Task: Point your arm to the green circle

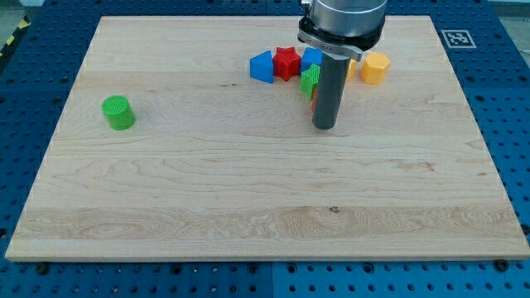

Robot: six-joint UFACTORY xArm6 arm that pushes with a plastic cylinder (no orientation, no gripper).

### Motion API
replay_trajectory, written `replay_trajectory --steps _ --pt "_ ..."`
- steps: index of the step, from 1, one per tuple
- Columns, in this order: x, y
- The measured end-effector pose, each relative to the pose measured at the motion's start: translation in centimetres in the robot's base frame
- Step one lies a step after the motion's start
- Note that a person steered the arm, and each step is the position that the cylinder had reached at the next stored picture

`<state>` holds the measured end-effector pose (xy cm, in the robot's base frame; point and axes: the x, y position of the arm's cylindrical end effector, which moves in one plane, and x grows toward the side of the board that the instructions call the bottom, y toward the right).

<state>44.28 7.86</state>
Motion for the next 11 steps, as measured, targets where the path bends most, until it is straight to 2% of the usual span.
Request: replay_trajectory --steps 1,3,5,6,7,8,9,10,11 --pt "2.6 0.0" --pt "3.2 0.0" --pt "9.2 -5.2" --pt "9.6 -5.9" --pt "6.5 -6.6" --pt "1.3 -8.1" --pt "-3.4 -12.0" --pt "-6.3 -17.6" --pt "-7.5 -25.3"
